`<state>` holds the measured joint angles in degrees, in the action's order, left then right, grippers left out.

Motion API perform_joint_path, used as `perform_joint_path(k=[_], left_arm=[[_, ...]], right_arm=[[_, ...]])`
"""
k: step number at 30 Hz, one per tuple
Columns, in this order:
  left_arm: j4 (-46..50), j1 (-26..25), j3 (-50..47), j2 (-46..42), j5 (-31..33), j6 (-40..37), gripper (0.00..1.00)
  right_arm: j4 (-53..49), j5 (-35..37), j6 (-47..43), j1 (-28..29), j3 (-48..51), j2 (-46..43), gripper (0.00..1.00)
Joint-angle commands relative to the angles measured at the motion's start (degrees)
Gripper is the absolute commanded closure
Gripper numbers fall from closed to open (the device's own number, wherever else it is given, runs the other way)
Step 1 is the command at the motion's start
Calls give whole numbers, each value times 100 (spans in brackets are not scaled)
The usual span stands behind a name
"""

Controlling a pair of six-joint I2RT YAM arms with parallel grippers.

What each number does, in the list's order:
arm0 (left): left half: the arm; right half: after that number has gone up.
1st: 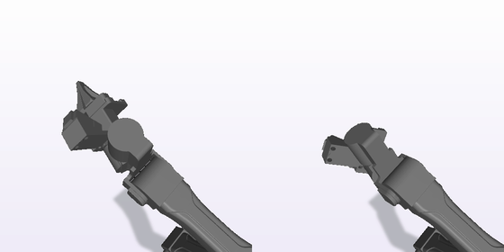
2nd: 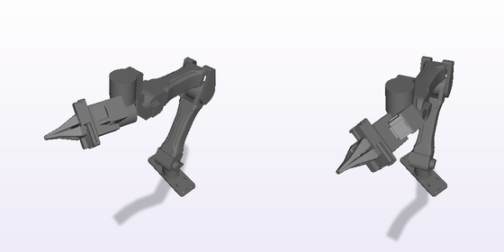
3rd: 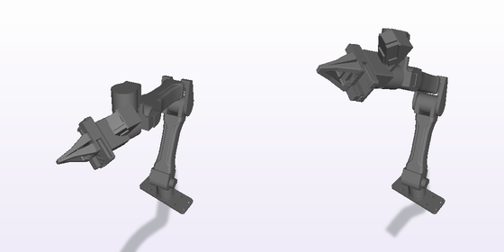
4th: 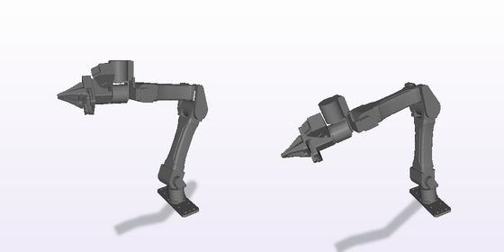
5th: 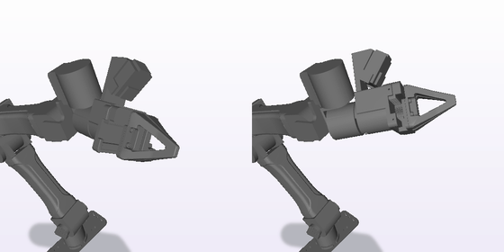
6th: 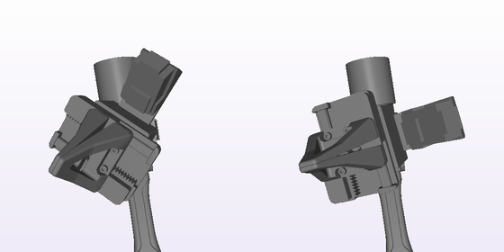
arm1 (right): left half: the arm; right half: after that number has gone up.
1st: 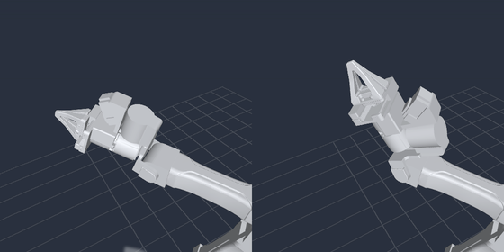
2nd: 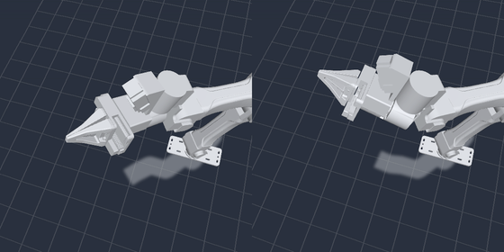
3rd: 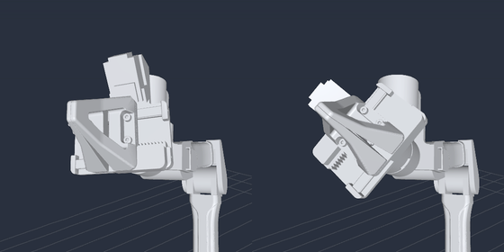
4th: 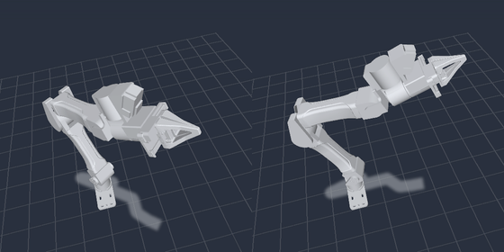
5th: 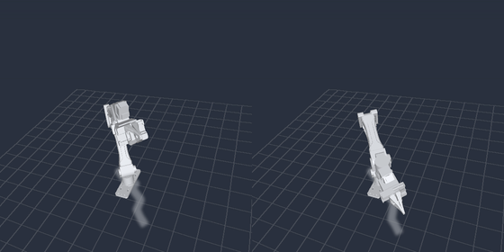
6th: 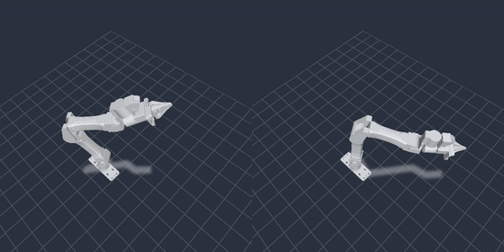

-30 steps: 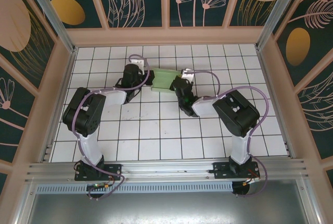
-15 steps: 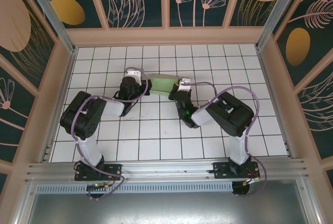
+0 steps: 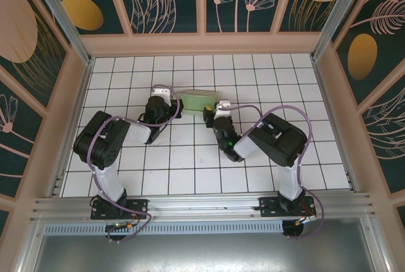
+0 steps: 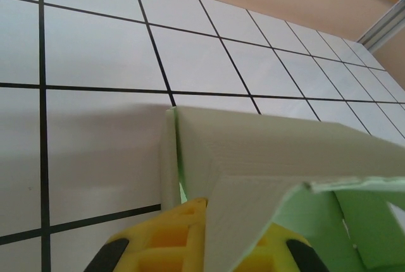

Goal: Fold the paper box

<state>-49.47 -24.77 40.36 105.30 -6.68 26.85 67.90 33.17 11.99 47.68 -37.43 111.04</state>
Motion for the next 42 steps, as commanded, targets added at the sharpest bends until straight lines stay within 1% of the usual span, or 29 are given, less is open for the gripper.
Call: perform_joint_path(k=[1, 4, 6, 9, 12, 16, 18, 22, 24, 28, 30, 32, 33, 35, 37, 40, 42], left_arm=[[34, -36, -54, 87, 163, -54, 100], [59, -36, -54, 74, 206, -73, 100], [93, -36, -30, 62, 208, -92, 100], [170, -36, 15, 43, 230, -140, 100], [184, -37, 7, 17, 272, -180, 100], [201, -40, 16, 8, 246, -175, 100], [214, -45, 27, 16, 245, -188, 100], [260, -79, 33, 9, 303, -257, 100], [289, -94, 40, -13, 333, -285, 100], [368, -132, 69, 4, 349, -366, 100], [351, -139, 73, 45, 350, -399, 99], [353, -142, 53, 66, 331, -406, 97], [346, -141, 36, 49, 307, -422, 96], [337, -142, 1, 8, 238, -478, 89], [324, -142, -45, -39, 219, -529, 79], [341, -142, -103, -124, 208, -544, 67], [325, -141, -168, -187, 203, -524, 63]], right_arm=[[451, -109, -191, 48, 257, -459, 40], [521, -102, -137, 44, 582, -799, 32], [509, -127, -121, 48, 792, -1077, 31], [444, -232, -112, 48, 1096, -1587, 30], [350, -736, -233, 5, 1338, -2110, 31], [-2, -1011, -192, -99, 1368, -2703, 32], [-371, -1046, -119, -181, 1217, -2901, 32], [-1036, -1231, 229, -426, 841, -3001, 31], [-1766, -1220, 542, -539, 436, -2954, 31], [-3586, -1636, 1297, -851, -692, -2457, 30], [-3989, -2021, 1530, -998, -1034, -2184, 30], [-4272, -2214, 1589, -1061, -1310, -1941, 30], [-4416, -2225, 1580, -1059, -1442, -1852, 30], [-4610, -2278, 1526, -1071, -1588, -1704, 29], [-4765, -2340, 1526, -1086, -1661, -1587, 29], [-4830, -2434, 1543, -1108, -1671, -1463, 28], [-4856, -2459, 1552, -1125, -1687, -1386, 28]])
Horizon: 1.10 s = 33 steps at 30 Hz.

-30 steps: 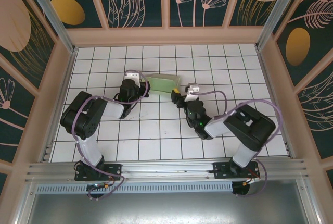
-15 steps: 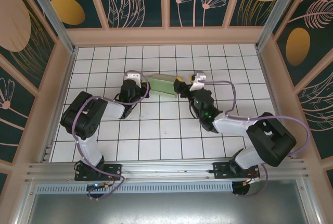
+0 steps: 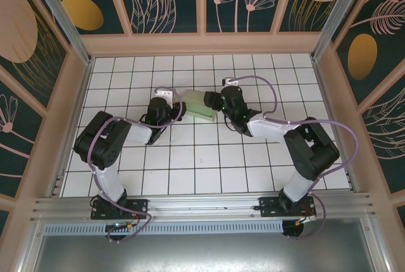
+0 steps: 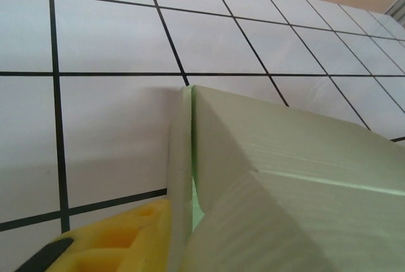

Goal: Fold the paper box

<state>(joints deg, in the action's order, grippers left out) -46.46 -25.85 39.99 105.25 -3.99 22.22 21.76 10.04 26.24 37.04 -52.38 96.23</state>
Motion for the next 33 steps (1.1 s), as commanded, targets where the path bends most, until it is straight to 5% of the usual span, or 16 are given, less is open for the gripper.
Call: perform_joint_path(k=[1, 9, 18, 25, 33], left_arm=[[23, -34, -184, -237, -76, -47, 60], [-616, -32, -1511, -1456, 387, 36, 28], [132, 11, -1638, -2948, 611, 193, 15], [1593, 245, -34, -2023, -66, 407, 8], [2753, 308, 1497, -287, -1046, 414, 21]], right_arm=[[-249, -161, 127, -56, -194, 140, 28], [-349, -207, 145, -101, -187, 407, 27], [-387, -66, 16, -110, 11, 798, 28], [-588, 145, -170, -109, -37, 999, 41], [-1168, 491, -254, -246, -246, 1201, 50]])
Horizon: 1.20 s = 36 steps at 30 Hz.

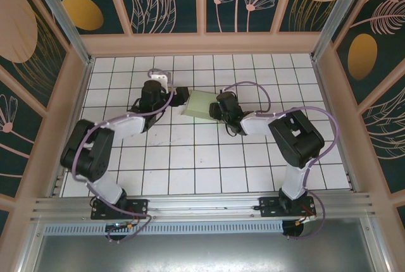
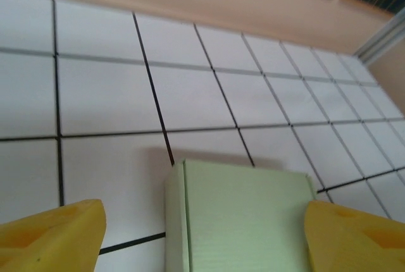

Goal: Fold the paper box

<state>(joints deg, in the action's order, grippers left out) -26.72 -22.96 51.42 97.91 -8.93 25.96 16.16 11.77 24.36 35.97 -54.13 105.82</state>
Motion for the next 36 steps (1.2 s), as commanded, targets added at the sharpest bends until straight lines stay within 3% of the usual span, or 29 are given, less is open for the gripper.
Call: perform_joint_path(k=[1, 5, 8, 14, 19, 24, 27, 31, 36], left_arm=[[847, 20, 395, 583, -624, 41, 22], [1022, 20, 822, 1043, -876, 50, 33], [1002, 20, 886, 1209, -1028, 95, 43], [925, 63, 884, 1370, -1158, 176, 58], [413, 271, 668, 1551, -1692, 499, 63], [296, 353, 653, 1730, -1940, 577, 68], [250, 382, 612, 1758, -1948, 621, 79], [127, 457, 562, 1805, -2095, 703, 80], [-176, 543, 477, 1946, -2329, 956, 80]], right_arm=[[-543, 279, -105, -143, -41, 222, 50], [-61, -114, -339, -172, 132, -50, 48], [327, -569, -414, -229, 265, -305, 41], [1134, -1375, -72, -432, 686, -747, 33], [1388, -1642, 156, -723, 939, -932, 30], [1505, -1243, 381, -802, 1237, -1190, 23], [1411, -1362, 469, -924, 1265, -1293, 22], [1443, -1868, 740, -1116, 1284, -1274, 24], [1650, -2812, 1721, -1424, 1247, -879, 27]])
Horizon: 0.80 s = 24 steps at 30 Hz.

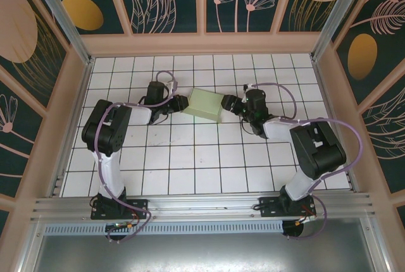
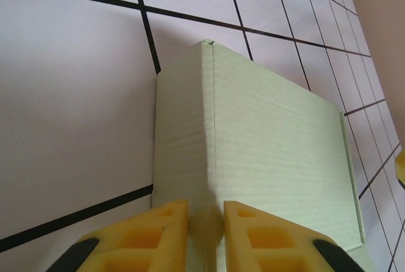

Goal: Fold the paper box

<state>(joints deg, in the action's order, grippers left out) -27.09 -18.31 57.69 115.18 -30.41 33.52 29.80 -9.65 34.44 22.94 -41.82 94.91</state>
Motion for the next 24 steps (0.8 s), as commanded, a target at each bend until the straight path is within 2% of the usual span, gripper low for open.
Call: perform_joint_path(k=[1, 8, 14, 24], left_arm=[[-174, 93, -161, 237, -214, 229, 80], [-769, 276, -326, 527, -815, 629, 81], [-965, 430, -477, 574, -887, 745, 86], [-938, 445, -447, 623, -892, 691, 87]], right_arm=[[375, -793, 840, -147, 17, 278, 28], [1007, -1484, 1341, -157, -76, 839, 28], [1227, -1811, 1557, -143, -189, 1128, 26], [1404, -2286, 1787, -88, -563, 1503, 28]])
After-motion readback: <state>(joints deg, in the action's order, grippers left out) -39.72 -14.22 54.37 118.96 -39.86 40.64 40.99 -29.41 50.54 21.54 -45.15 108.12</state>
